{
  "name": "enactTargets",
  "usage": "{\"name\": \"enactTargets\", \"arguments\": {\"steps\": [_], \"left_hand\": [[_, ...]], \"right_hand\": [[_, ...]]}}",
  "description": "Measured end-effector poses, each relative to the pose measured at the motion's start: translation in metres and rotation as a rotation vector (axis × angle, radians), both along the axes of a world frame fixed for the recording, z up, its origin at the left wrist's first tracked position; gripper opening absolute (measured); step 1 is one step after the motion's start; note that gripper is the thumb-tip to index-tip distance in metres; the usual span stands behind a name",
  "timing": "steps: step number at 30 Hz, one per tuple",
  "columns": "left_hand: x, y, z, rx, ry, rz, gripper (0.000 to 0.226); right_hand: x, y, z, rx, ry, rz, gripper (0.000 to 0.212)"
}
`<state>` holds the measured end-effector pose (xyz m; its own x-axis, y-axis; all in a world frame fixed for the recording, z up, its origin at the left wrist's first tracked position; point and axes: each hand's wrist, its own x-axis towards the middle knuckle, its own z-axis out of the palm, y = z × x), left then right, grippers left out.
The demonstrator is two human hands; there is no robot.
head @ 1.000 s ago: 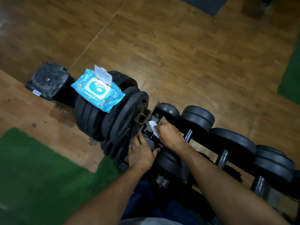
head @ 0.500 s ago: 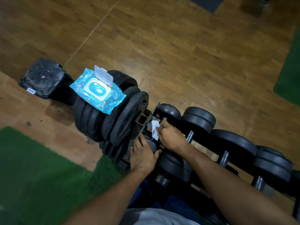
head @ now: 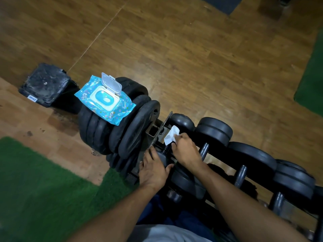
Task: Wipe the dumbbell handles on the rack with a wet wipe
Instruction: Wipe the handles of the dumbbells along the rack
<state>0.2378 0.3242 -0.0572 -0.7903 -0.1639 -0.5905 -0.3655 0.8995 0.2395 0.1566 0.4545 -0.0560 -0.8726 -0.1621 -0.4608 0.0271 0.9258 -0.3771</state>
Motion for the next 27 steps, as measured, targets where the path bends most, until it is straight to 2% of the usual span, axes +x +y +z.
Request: {"name": "enactTargets", "arguments": {"steps": [5, 6, 8, 11, 15, 18, 22, 24, 27], "left_hand": [[0.0, -0.002, -0.001, -0.002, -0.004, -0.006, 0.111], [-0.001, -0.002, 0.0, -0.001, -0.006, -0.007, 0.111], [-0.001, -0.002, 0.0, -0.004, -0.007, -0.013, 0.111], [-0.001, -0.003, 0.0, 0.004, -0.016, -0.01, 0.111], [-0.002, -0.004, -0.001, 0.007, 0.003, -0.011, 0.11], [-0.003, -0.003, 0.0, 0.0, 0.0, -0.012, 0.11], [-0.004, -0.003, 0.001, 0.0, -0.011, -0.01, 0.111], [-0.004, -0.004, 0.001, 0.006, -0.02, -0.011, 0.112], [-0.004, -0.004, 0.0, 0.008, -0.019, -0.013, 0.112]], "right_hand": [[-0.006, -0.009, 0.0, -0.12, -0.117, -0.266, 0.041], [-0.009, -0.01, 0.0, -0.155, -0.145, -0.337, 0.039], [-0.014, -0.01, -0.002, -0.275, -0.215, -0.527, 0.02], [-0.013, -0.007, -0.001, -0.433, -0.335, -0.768, 0.028], [-0.006, 0.002, -0.011, -0.5, -0.474, -0.788, 0.029], [-0.015, 0.005, -0.014, -0.46, -0.395, -0.805, 0.018], [-0.028, 0.003, -0.014, -0.398, -0.29, -0.84, 0.029], [-0.026, -0.002, -0.013, -0.389, -0.293, -0.864, 0.025], [-0.014, -0.005, -0.015, -0.423, -0.428, -0.88, 0.023]]}}
